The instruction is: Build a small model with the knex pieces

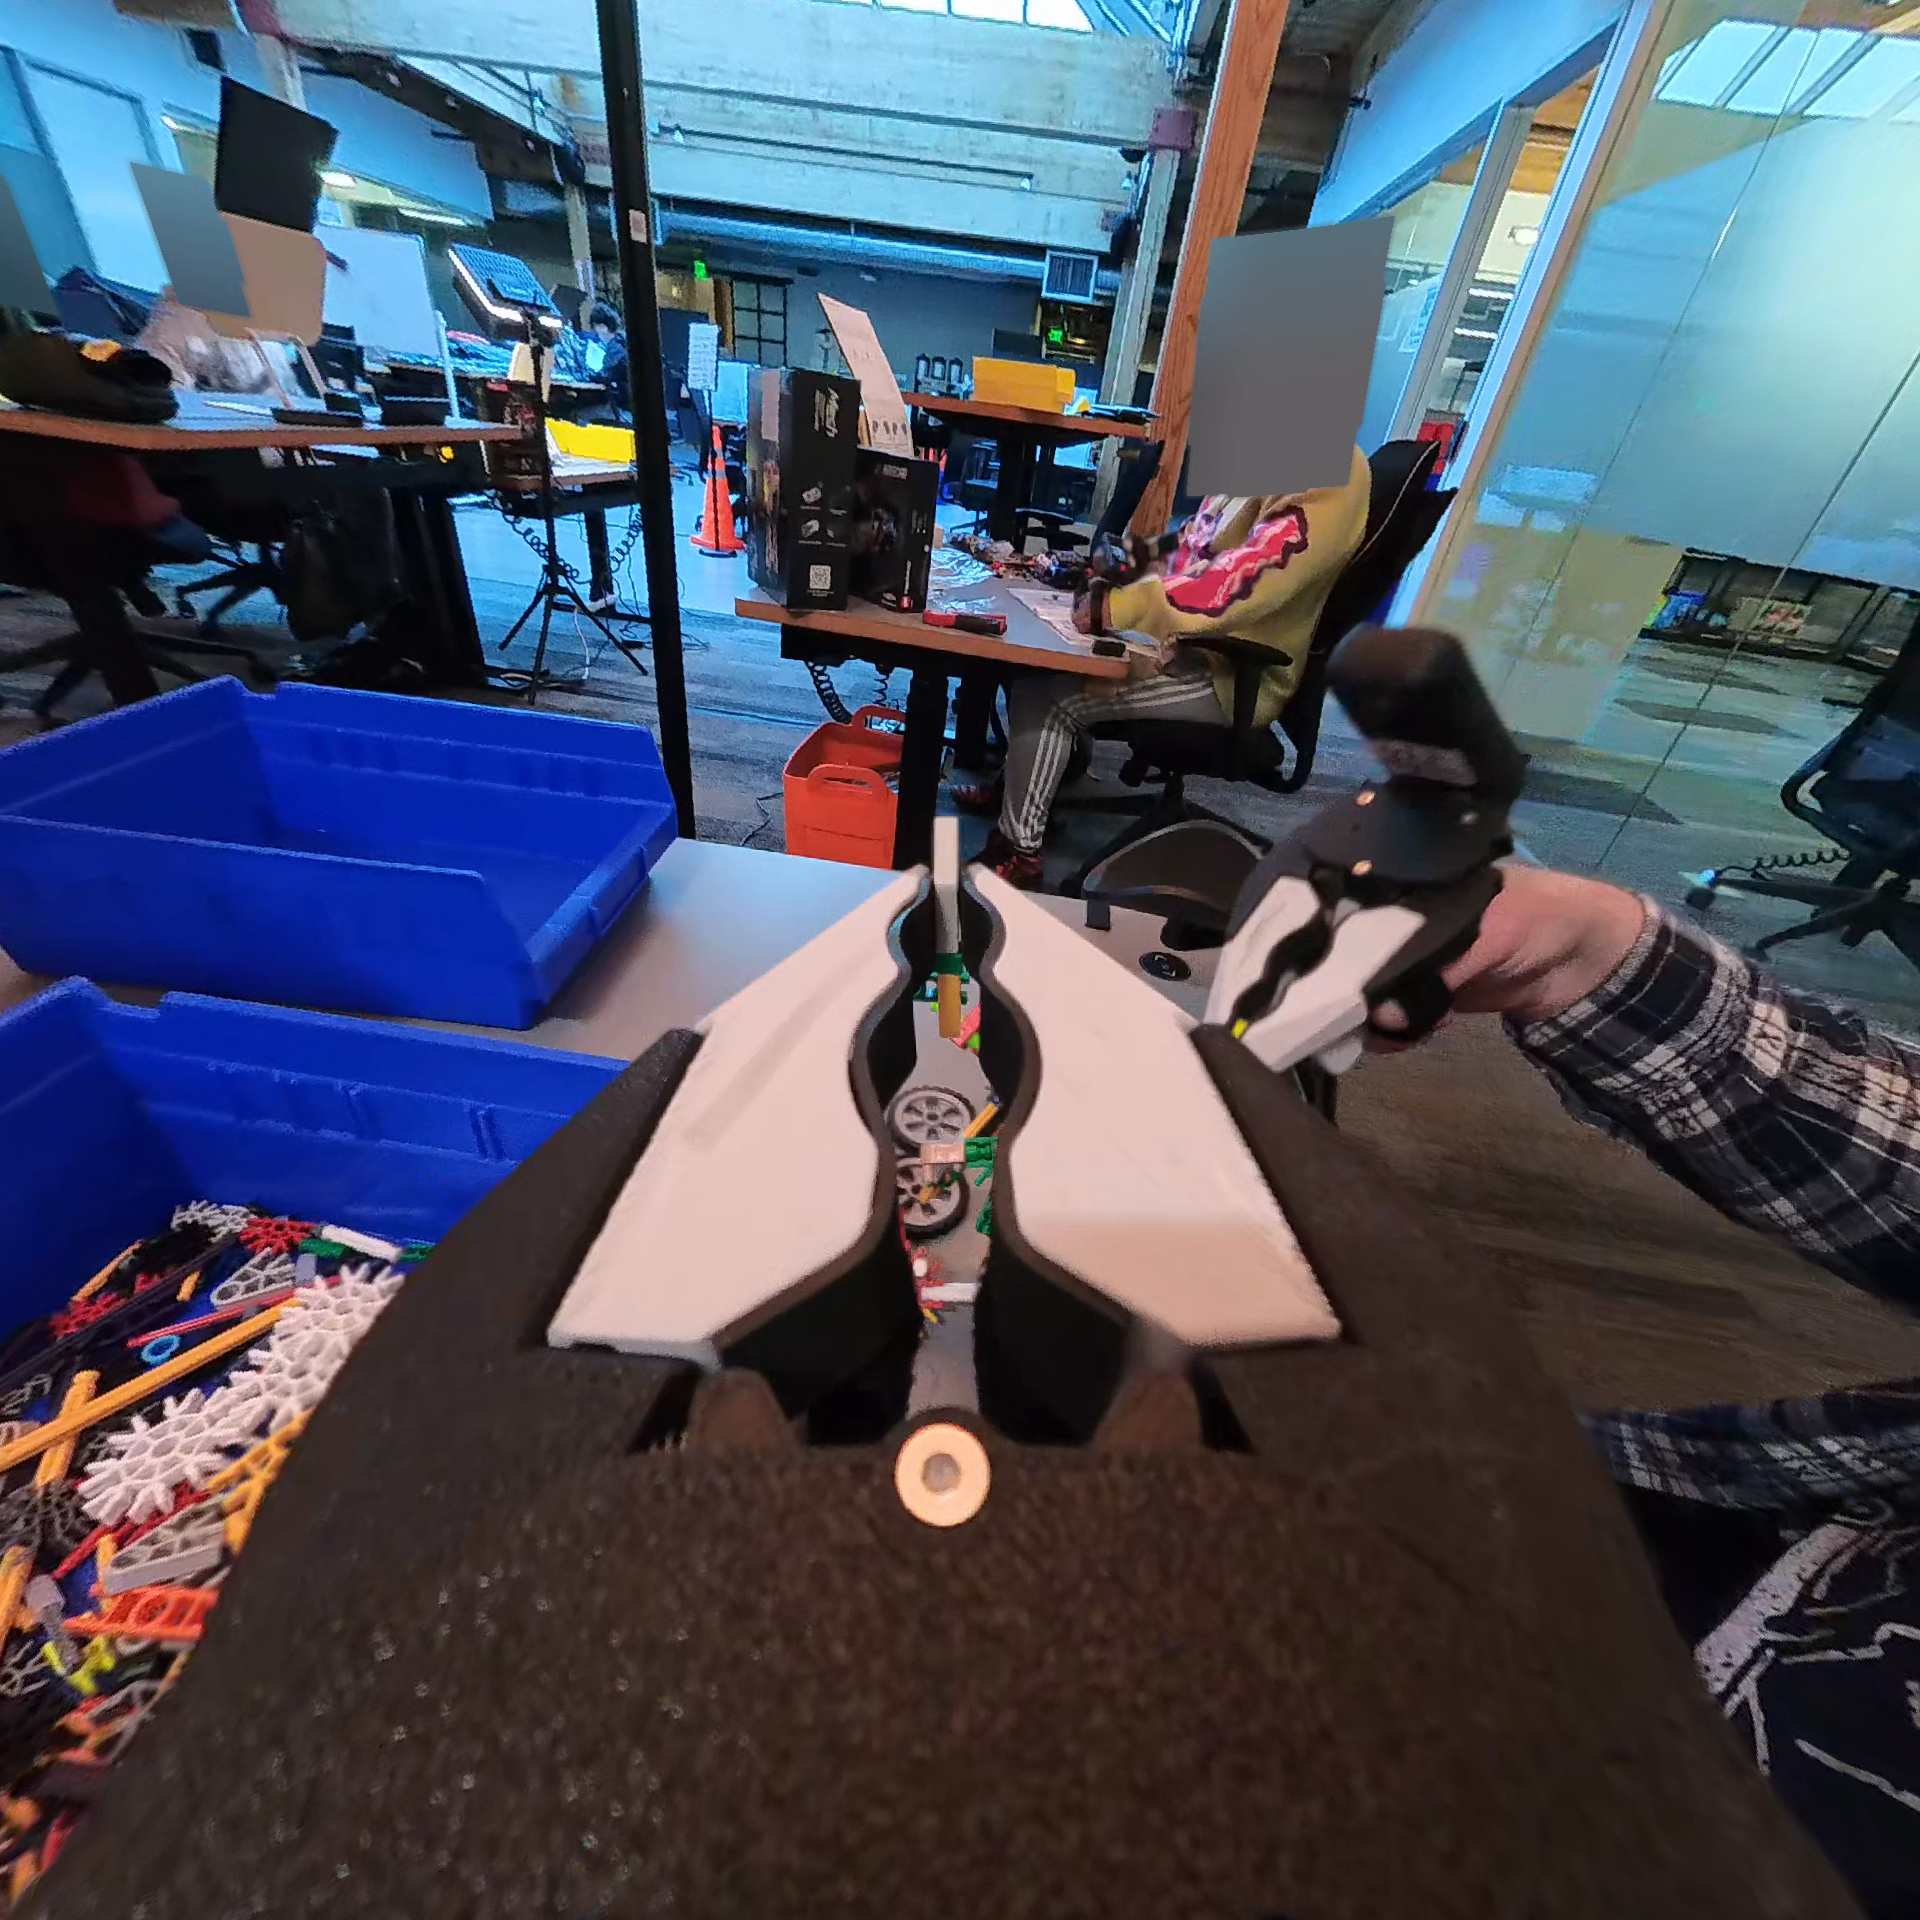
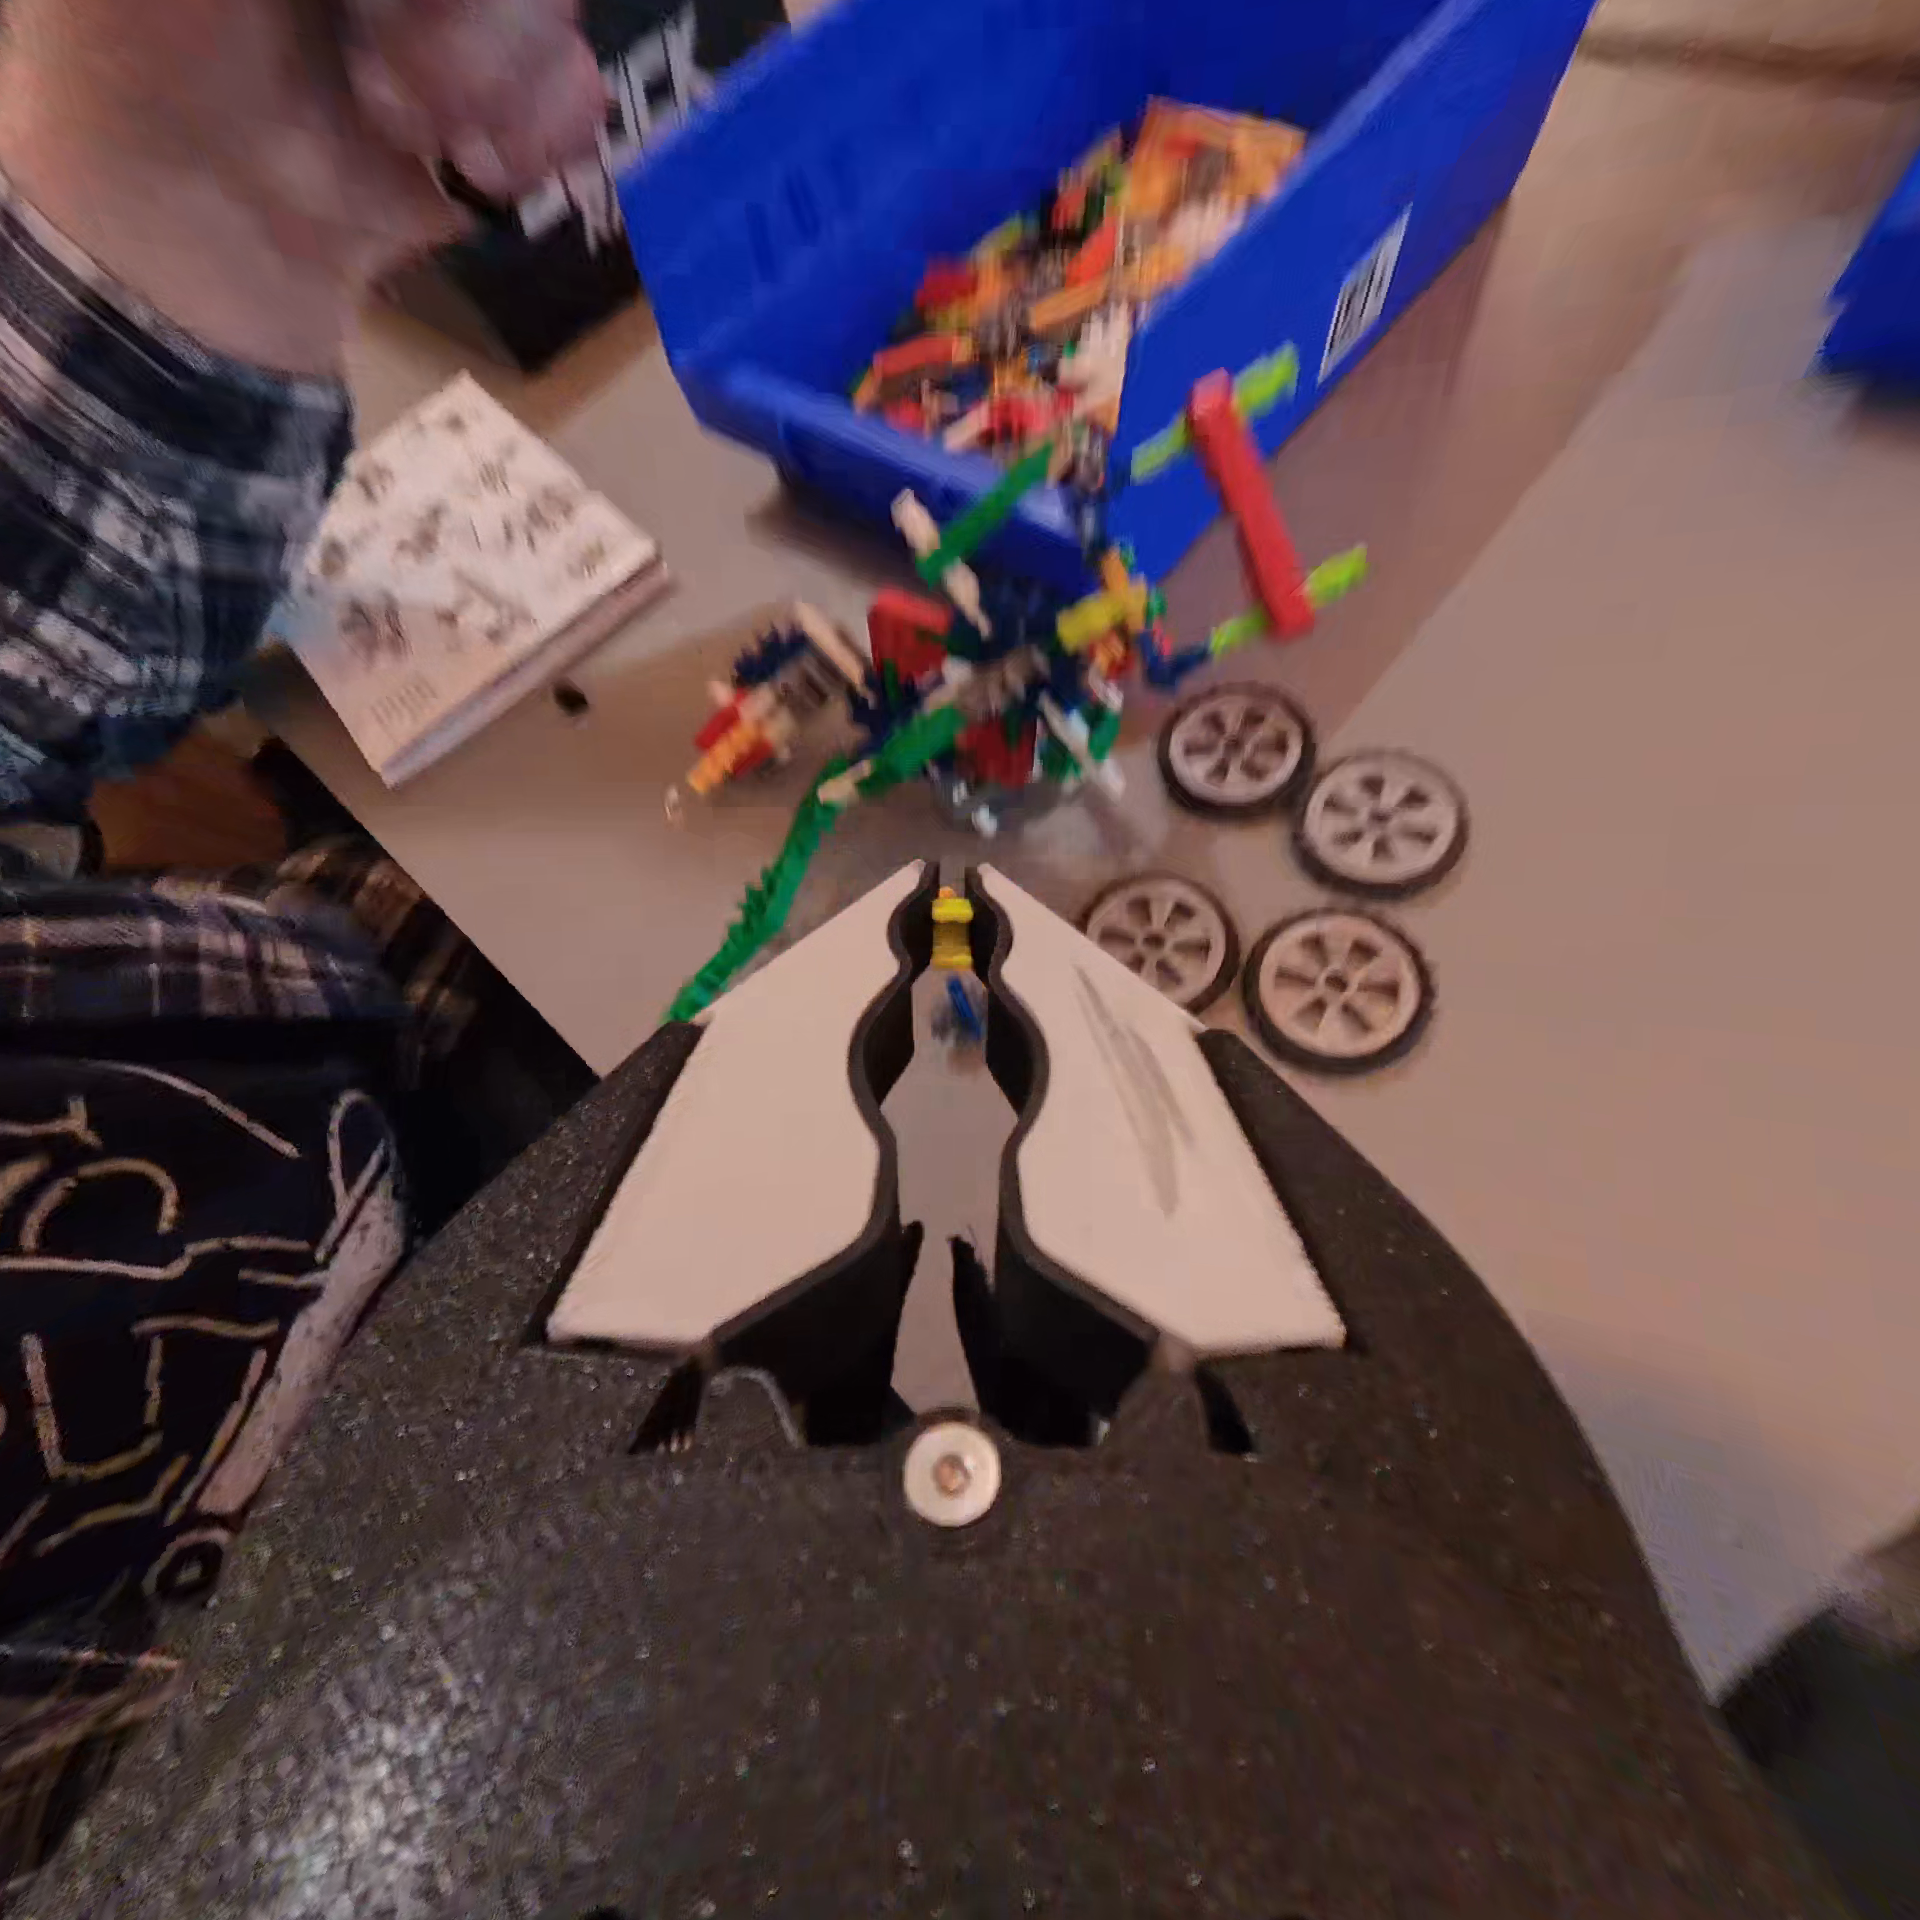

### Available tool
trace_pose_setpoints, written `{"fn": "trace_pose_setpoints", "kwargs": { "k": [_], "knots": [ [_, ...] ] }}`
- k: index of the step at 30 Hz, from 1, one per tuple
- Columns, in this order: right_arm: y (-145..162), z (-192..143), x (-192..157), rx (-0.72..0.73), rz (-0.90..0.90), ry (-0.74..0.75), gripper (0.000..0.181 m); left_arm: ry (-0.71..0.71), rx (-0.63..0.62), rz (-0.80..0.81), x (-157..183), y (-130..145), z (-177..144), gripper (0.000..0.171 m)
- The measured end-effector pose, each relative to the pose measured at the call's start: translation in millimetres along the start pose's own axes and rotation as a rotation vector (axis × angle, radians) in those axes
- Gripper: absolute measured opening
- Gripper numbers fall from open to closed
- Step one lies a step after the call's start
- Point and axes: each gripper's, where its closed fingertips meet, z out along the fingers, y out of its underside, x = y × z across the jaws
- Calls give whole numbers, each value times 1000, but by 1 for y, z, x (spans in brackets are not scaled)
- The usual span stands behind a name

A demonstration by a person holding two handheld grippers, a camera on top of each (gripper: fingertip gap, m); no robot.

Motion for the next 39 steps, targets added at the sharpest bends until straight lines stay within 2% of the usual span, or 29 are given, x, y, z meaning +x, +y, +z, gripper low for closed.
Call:
{"fn": "trace_pose_setpoints", "kwargs": {
  "k": [2, 5, 9, 12, 16, 19, 23, 26, 30, 35, 39],
  "knots": [
    [26, 12, 4, -73, 42, -20, 5, 3, -19, 5, 1, 5, 4, 1],
    [47, 24, 5, -139, 97, -68, 8, -1, -50, 27, 1, 10, 8, 1],
    [58, 31, 12, -193, 126, -76, 15, -2, -69, 34, 0, 14, 10, 1],
    [54, 29, 20, -176, 119, -45, 16, 2, -68, 25, -2, 15, 10, 1],
    [22, 11, 19, -77, 73, -10, 16, 18, -74, 17, -1, 17, 11, 1],
    [-32, -8, 4, 85, -48, 12, 17, 69, -66, -6, 6, 18, 15, 1],
    [-109, -21, -33, 305, -185, -43, 19, 235, 22, -59, 32, 3, 15, 0],
    [-141, -10, -45, 345, -227, -72, 27, 307, 67, -76, 45, -7, 13, 1],
    [-162, 7, -52, 367, -238, -130, 30, 345, 80, -73, 54, -13, 9, 1],
    [-165, 14, -66, 371, -203, -254, 29, 366, 123, -97, 55, -19, 4, 1],
    [-162, 17, -65, 373, -208, -248, 11, 376, 148, -119, 53, -20, 3, 1]
  ]
}}
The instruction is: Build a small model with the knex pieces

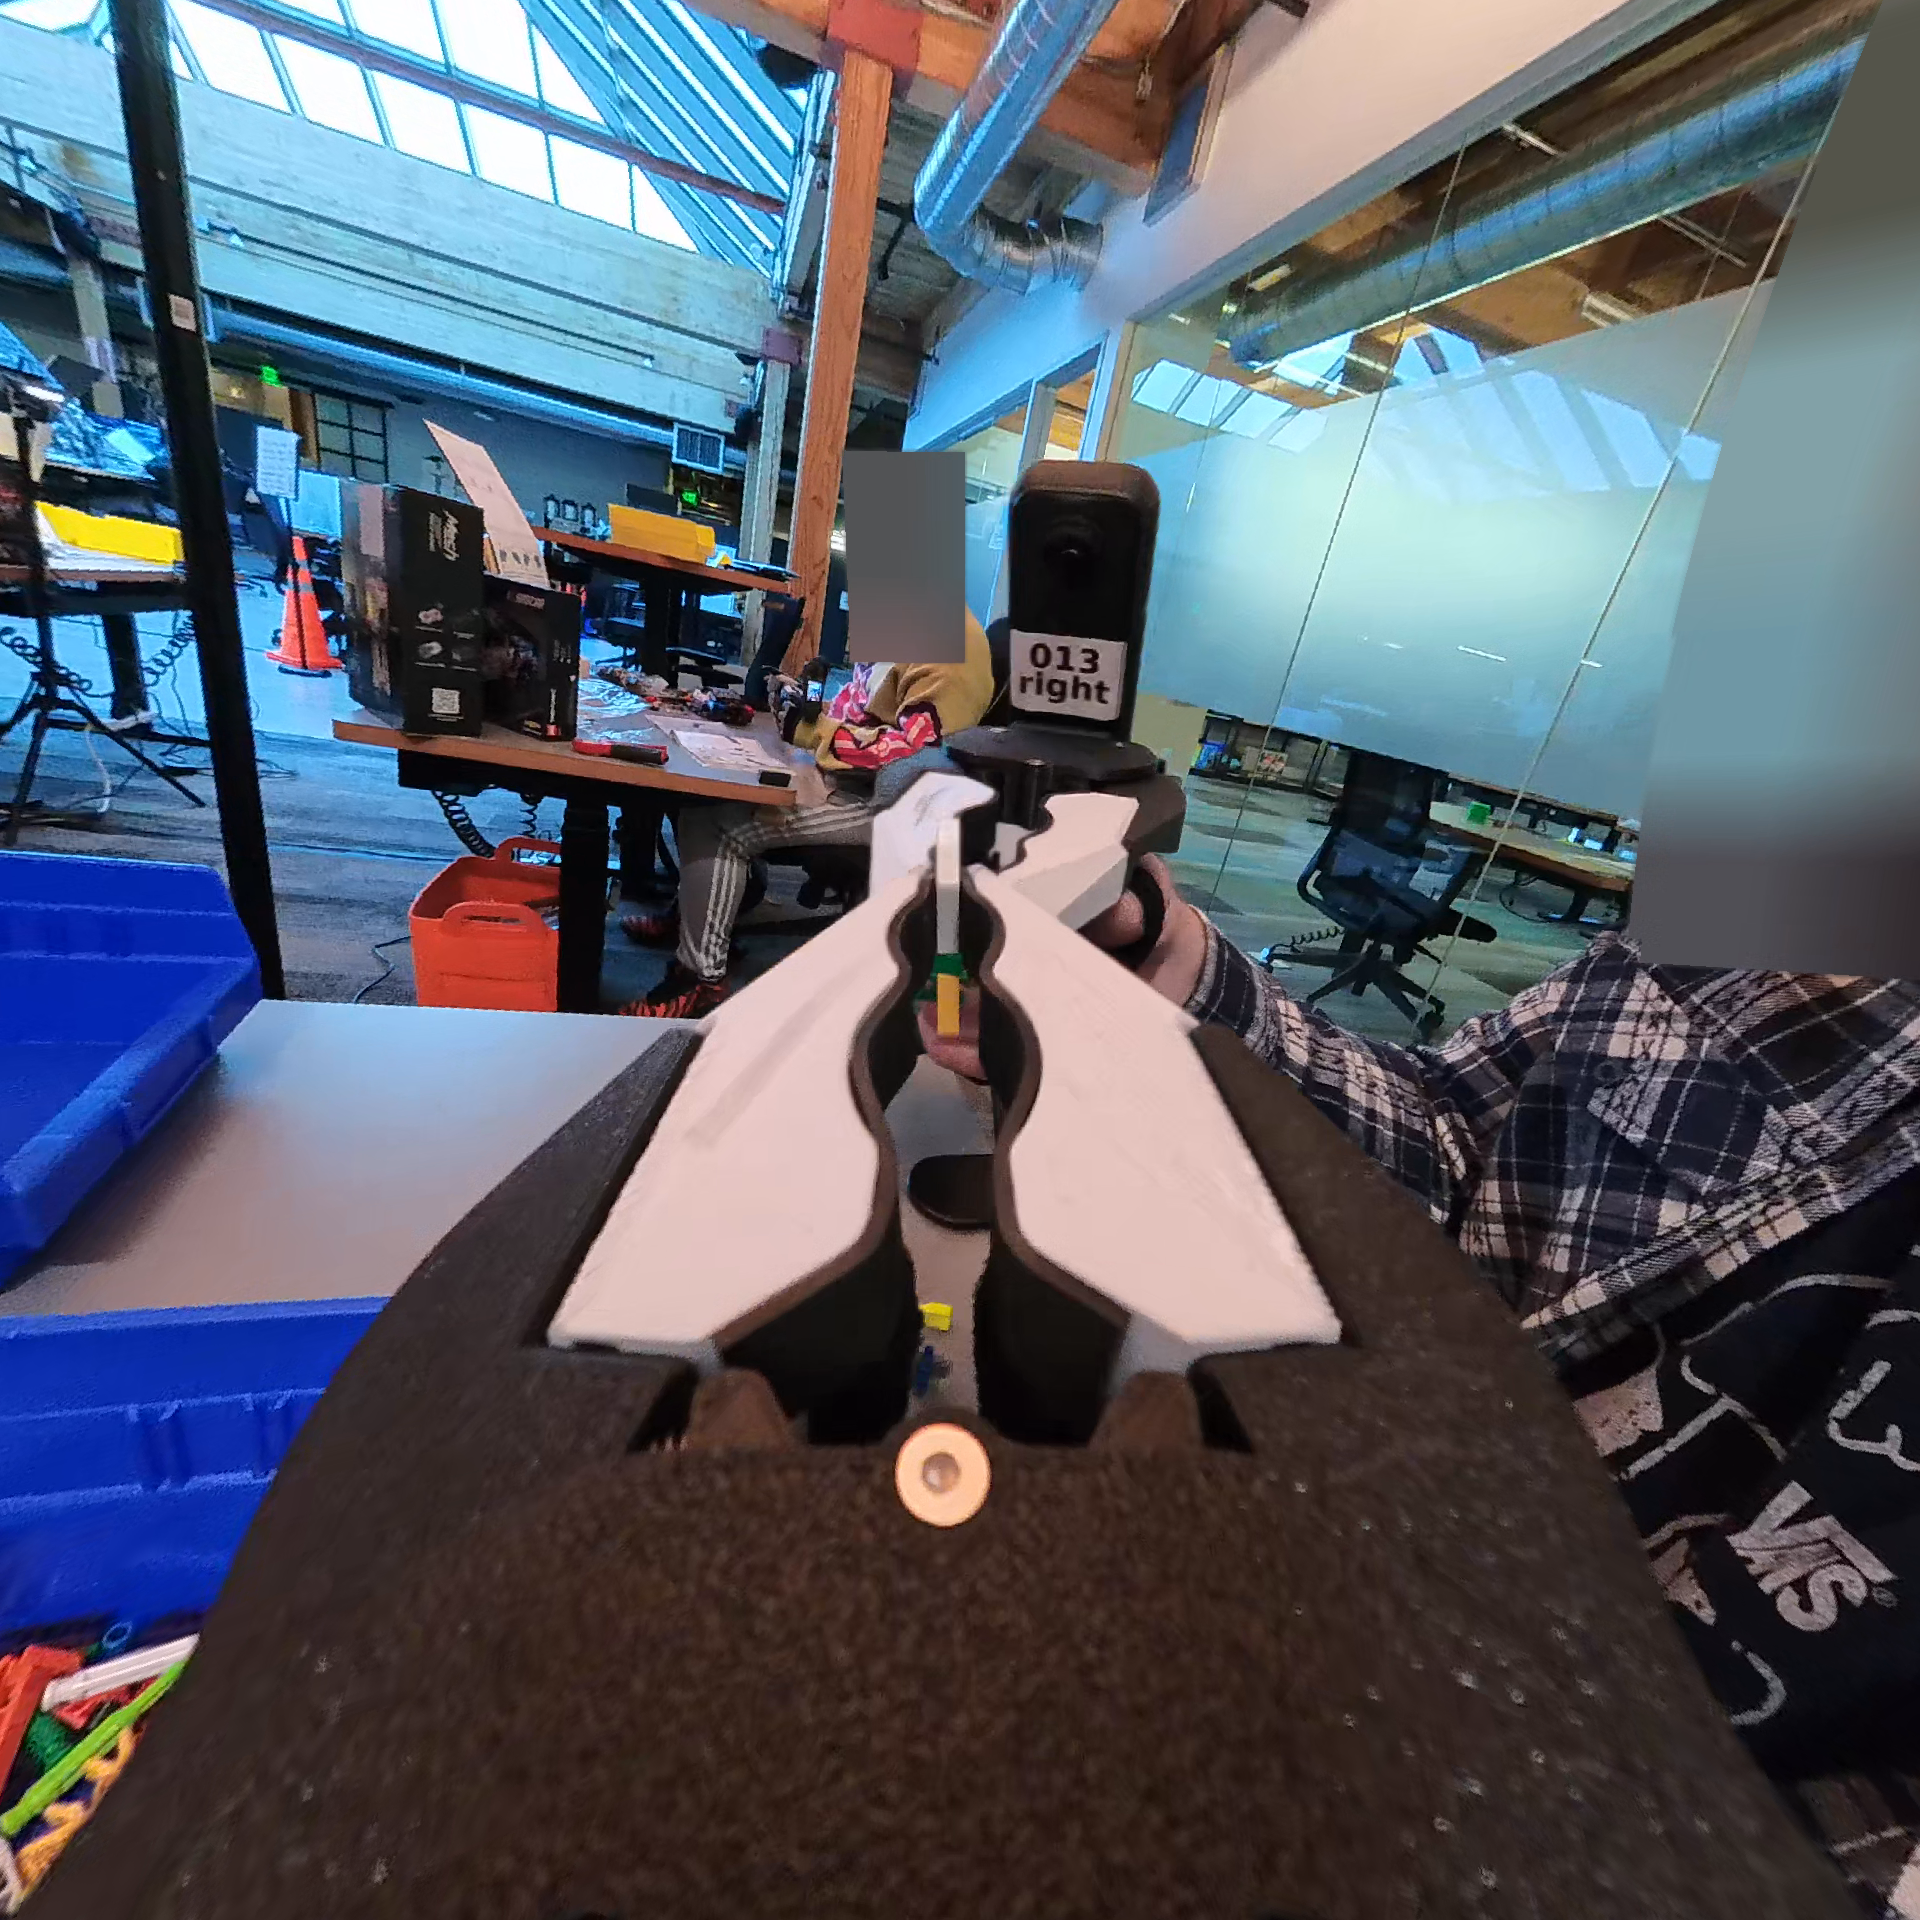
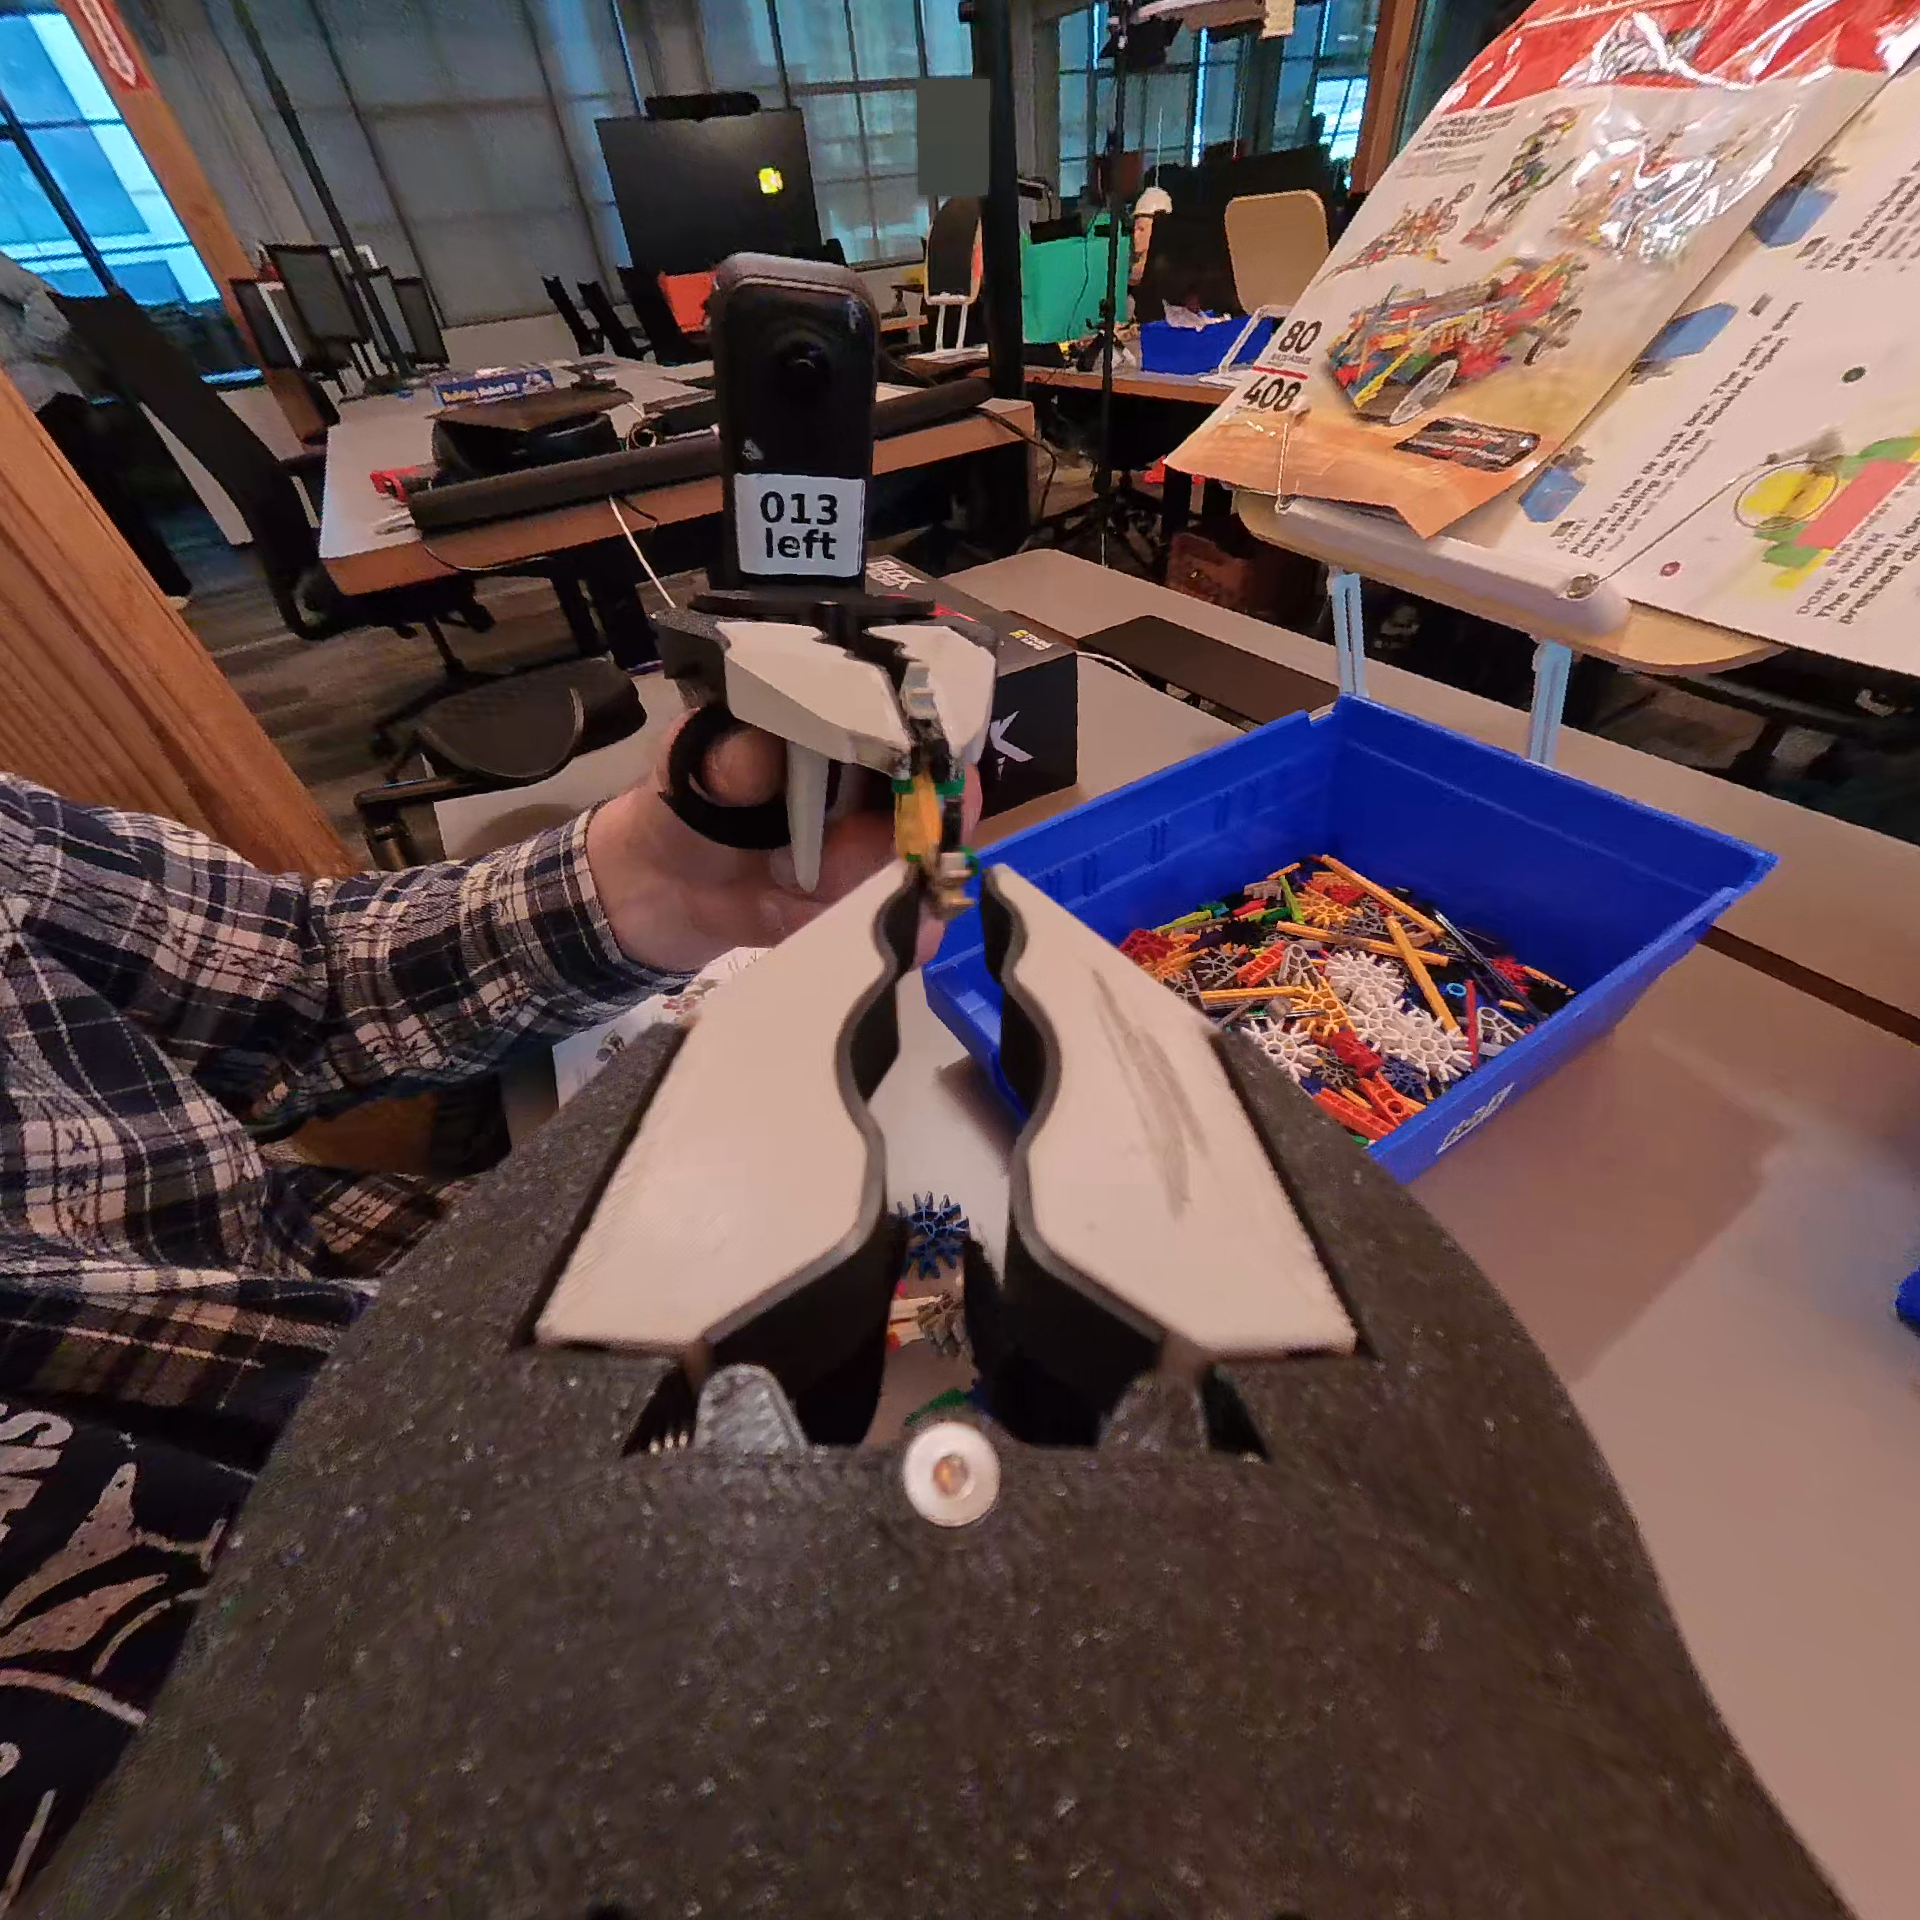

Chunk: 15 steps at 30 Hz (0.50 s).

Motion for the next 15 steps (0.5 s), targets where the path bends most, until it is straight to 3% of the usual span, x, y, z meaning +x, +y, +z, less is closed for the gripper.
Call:
{"fn": "trace_pose_setpoints", "kwargs": {
  "k": [8, 11, 15],
  "knots": [
    [-8, -1, -4, 41, -19, -5, 3, 16, 33, 6, 0, -6, 0, 5],
    [-11, -2, -1, 96, 41, -16, 3, 22, 36, -1, 0, -8, 1, 15],
    [-11, -1, 0, 147, 84, -25, 3, -21, 22, 17, -7, -7, 2, 4]
  ]
}}
